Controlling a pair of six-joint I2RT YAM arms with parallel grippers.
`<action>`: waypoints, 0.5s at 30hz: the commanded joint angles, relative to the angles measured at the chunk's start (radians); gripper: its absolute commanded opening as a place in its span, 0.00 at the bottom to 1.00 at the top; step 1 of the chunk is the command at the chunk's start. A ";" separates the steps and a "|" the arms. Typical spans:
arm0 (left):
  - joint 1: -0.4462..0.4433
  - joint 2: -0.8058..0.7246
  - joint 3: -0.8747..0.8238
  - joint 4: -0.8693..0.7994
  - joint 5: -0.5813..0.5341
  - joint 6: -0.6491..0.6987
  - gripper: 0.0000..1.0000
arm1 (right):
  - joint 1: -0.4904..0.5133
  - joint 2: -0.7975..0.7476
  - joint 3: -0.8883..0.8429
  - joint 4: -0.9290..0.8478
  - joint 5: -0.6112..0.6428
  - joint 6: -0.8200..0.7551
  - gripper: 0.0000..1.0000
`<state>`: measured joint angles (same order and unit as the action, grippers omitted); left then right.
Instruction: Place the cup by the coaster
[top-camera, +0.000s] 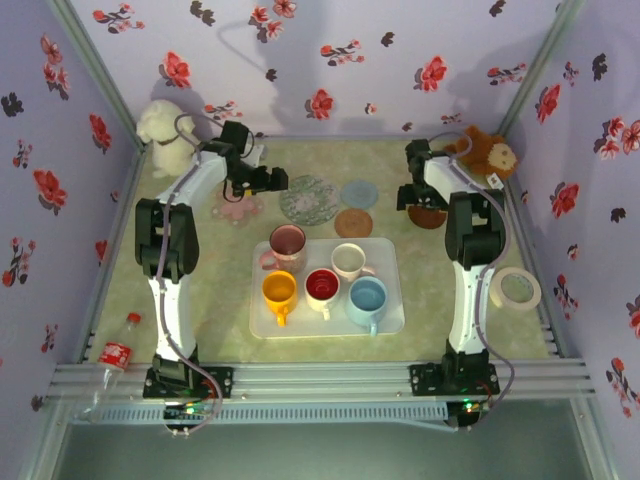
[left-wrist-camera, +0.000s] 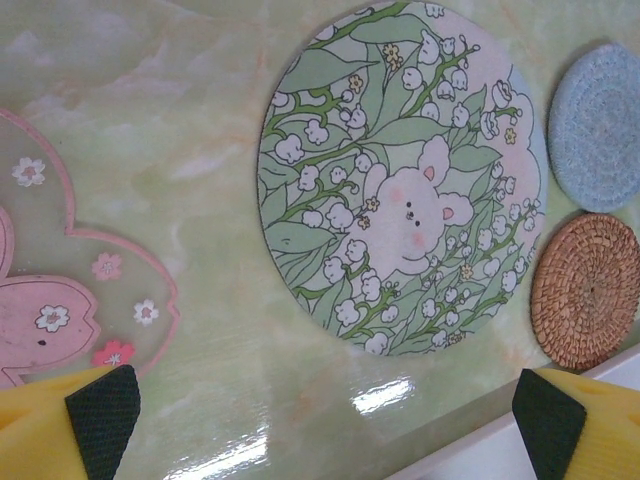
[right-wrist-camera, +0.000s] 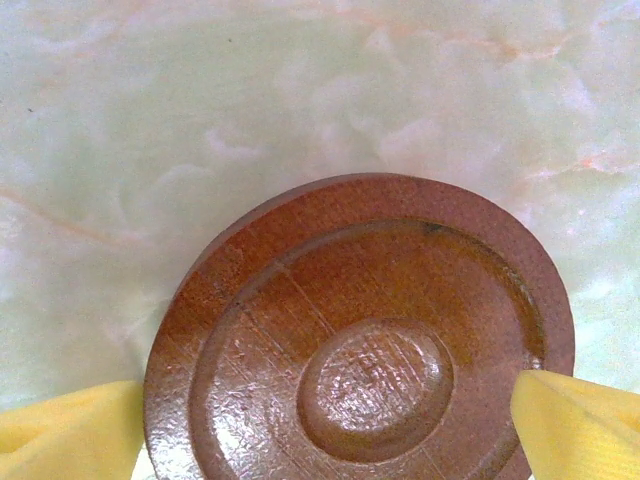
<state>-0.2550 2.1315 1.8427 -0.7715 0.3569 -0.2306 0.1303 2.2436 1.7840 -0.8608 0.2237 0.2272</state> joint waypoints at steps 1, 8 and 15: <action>-0.002 -0.019 0.006 -0.018 -0.016 -0.011 0.99 | -0.036 0.033 0.028 -0.008 0.059 0.008 0.95; -0.001 -0.012 0.008 -0.018 -0.020 -0.009 0.99 | -0.042 0.001 0.029 0.017 -0.012 -0.032 0.95; -0.001 -0.015 0.007 -0.015 -0.018 -0.011 0.99 | 0.037 -0.123 -0.034 0.071 -0.231 -0.117 0.95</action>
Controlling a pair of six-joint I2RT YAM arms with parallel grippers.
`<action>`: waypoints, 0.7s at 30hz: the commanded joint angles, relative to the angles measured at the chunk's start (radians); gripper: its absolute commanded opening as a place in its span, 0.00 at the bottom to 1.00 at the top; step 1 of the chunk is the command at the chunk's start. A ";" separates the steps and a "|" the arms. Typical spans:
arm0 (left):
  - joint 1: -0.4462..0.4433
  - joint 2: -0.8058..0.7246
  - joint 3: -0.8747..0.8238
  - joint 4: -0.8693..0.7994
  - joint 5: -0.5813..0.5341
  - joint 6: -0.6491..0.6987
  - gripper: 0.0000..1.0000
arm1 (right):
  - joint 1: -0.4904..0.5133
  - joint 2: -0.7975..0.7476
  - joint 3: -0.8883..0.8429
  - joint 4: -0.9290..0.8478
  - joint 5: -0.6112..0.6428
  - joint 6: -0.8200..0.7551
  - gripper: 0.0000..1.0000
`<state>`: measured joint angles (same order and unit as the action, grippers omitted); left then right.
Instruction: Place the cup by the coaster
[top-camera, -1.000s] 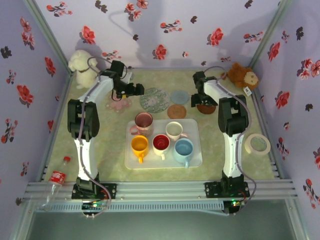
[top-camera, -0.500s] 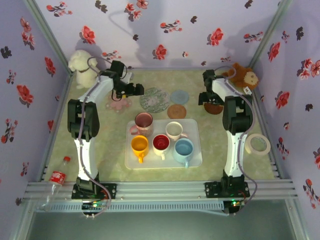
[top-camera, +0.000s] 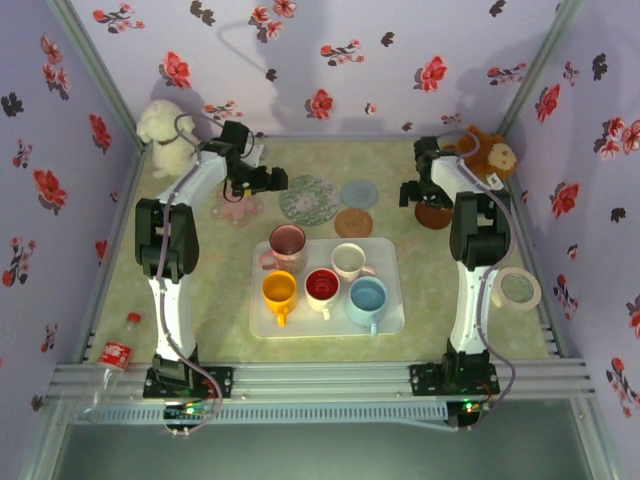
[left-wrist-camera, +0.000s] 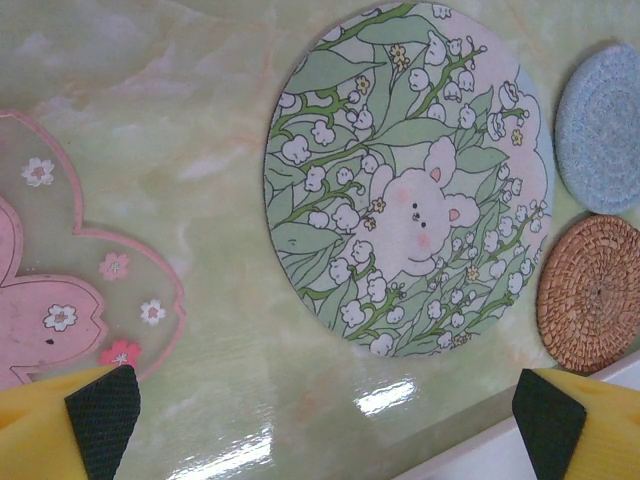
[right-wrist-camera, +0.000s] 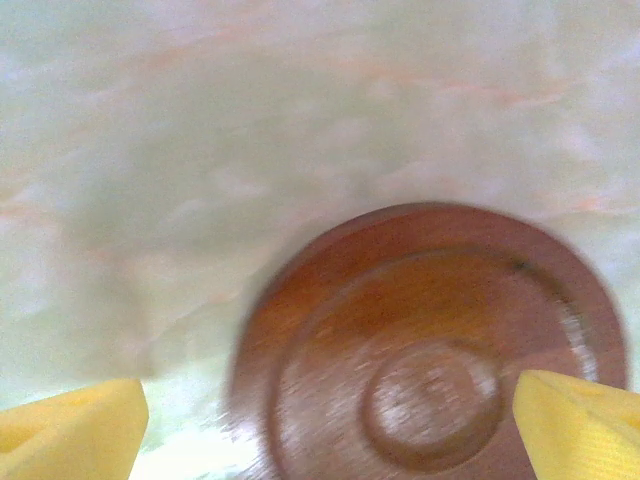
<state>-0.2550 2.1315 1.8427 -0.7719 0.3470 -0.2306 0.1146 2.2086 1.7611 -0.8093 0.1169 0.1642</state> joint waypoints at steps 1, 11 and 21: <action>-0.001 -0.016 0.008 -0.015 -0.008 -0.012 0.99 | 0.068 -0.095 -0.010 0.018 -0.150 -0.059 0.95; 0.006 -0.040 -0.018 -0.012 -0.008 -0.010 0.99 | 0.205 -0.061 0.029 -0.037 -0.286 -0.070 0.99; 0.017 -0.067 -0.057 0.008 -0.012 -0.012 0.99 | 0.247 -0.018 0.011 -0.109 -0.198 -0.087 0.98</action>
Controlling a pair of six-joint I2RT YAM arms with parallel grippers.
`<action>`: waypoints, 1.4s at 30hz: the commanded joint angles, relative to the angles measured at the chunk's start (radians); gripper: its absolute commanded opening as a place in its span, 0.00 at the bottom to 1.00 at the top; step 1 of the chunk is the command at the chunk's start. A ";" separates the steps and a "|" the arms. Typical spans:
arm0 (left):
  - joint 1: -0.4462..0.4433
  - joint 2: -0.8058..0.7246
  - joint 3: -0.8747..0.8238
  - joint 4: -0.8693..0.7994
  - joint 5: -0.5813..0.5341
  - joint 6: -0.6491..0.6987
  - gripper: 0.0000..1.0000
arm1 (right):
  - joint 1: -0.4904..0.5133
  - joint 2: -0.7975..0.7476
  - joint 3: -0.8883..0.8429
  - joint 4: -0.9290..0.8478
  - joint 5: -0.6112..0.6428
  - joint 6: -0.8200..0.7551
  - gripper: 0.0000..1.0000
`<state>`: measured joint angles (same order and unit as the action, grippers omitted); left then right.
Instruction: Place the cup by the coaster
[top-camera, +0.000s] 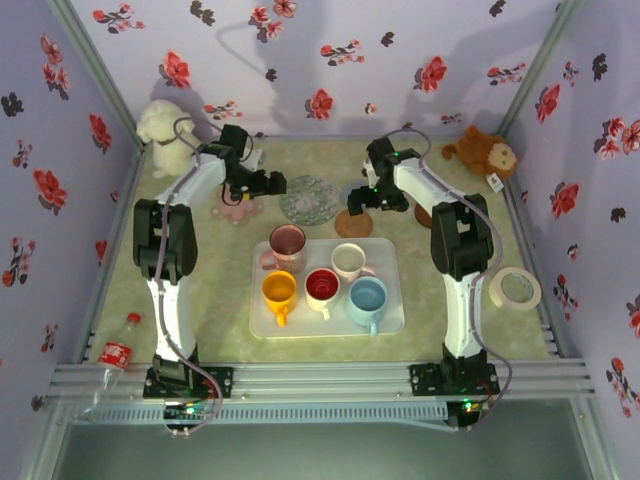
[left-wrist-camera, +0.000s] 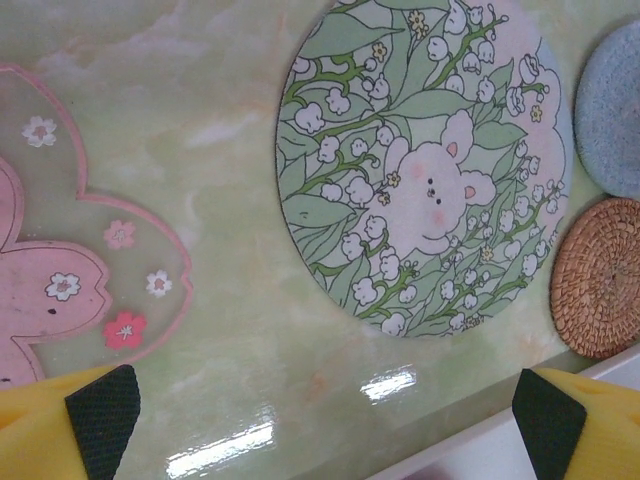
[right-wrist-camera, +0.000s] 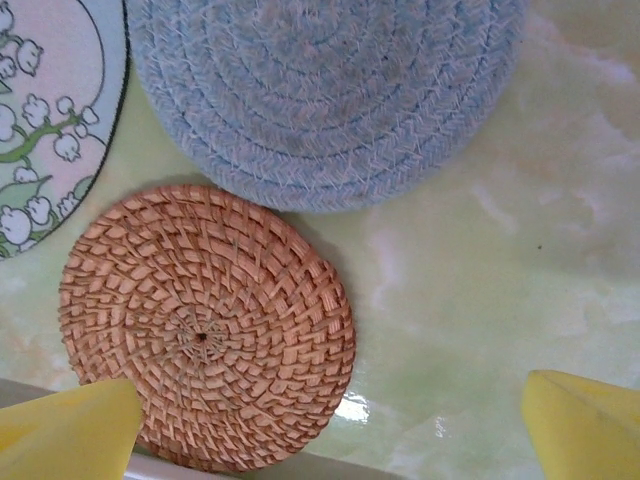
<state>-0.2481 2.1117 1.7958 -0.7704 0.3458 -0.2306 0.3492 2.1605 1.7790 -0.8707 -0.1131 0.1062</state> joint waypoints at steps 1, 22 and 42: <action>0.010 -0.044 -0.010 0.008 -0.010 -0.012 0.99 | 0.015 0.036 -0.004 -0.051 0.032 -0.038 0.98; 0.010 -0.034 -0.014 0.011 -0.011 -0.015 0.99 | 0.036 0.154 0.085 -0.160 0.239 -0.061 0.95; 0.010 -0.039 -0.017 0.003 -0.015 -0.024 0.99 | -0.110 0.225 0.220 -0.122 0.361 -0.043 0.96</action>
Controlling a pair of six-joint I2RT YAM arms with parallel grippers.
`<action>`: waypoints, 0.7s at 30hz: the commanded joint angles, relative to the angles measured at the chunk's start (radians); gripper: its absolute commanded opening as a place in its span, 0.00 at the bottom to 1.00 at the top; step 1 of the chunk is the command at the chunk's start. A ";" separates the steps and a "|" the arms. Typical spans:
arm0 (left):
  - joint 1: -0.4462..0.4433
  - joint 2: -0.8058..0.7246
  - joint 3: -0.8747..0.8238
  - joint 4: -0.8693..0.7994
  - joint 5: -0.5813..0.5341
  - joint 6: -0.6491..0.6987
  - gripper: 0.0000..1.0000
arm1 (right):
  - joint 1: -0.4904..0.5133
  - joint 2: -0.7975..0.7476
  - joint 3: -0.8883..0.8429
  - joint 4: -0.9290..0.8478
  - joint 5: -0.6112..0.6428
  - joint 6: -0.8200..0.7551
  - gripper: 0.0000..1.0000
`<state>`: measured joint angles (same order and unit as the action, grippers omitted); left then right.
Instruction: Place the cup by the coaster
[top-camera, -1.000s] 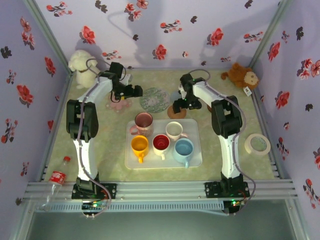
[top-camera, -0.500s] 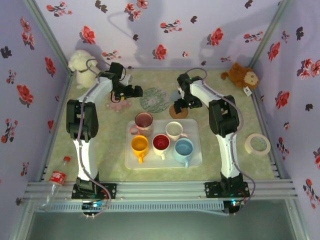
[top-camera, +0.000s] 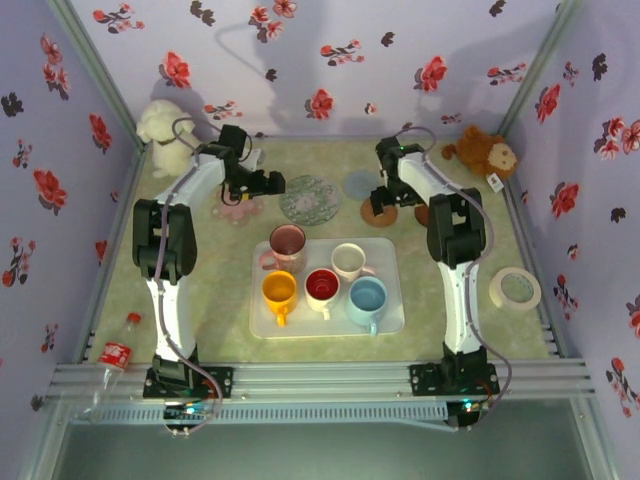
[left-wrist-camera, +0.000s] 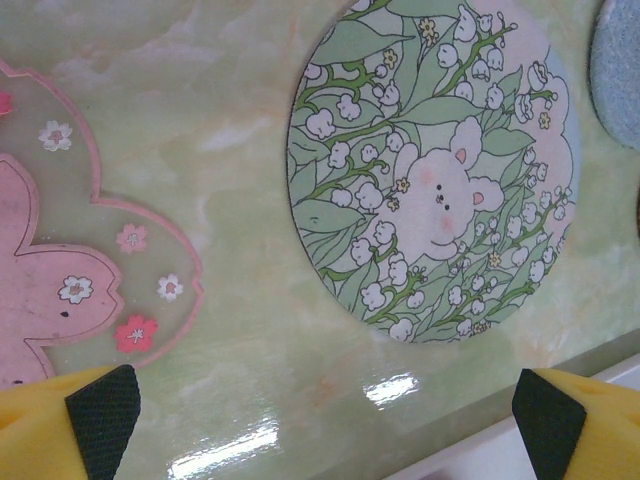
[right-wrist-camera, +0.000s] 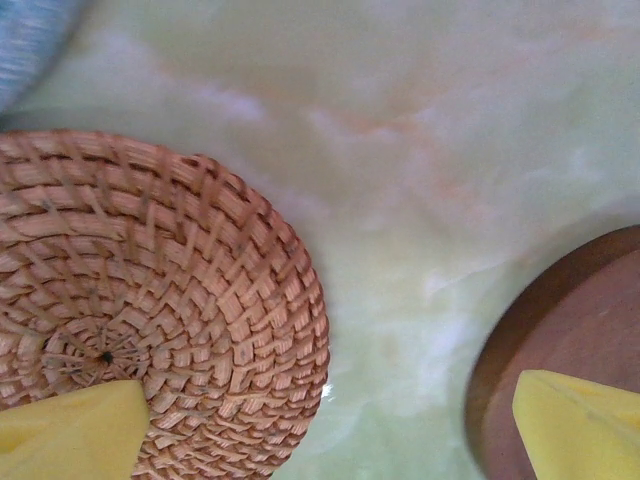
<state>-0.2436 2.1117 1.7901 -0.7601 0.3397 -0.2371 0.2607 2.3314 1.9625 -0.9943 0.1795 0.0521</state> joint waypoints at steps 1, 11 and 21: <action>0.005 -0.042 -0.017 -0.005 -0.010 -0.019 0.99 | -0.025 0.062 0.050 0.002 0.072 0.013 0.96; 0.007 -0.058 -0.038 -0.007 -0.022 -0.019 0.99 | -0.057 0.124 0.134 -0.025 0.193 0.068 0.96; 0.006 -0.055 -0.043 -0.007 -0.025 -0.021 0.99 | -0.076 0.127 0.148 -0.032 0.220 0.106 0.97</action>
<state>-0.2436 2.0968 1.7638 -0.7567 0.3233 -0.2497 0.1978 2.4184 2.1082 -0.9970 0.3428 0.1242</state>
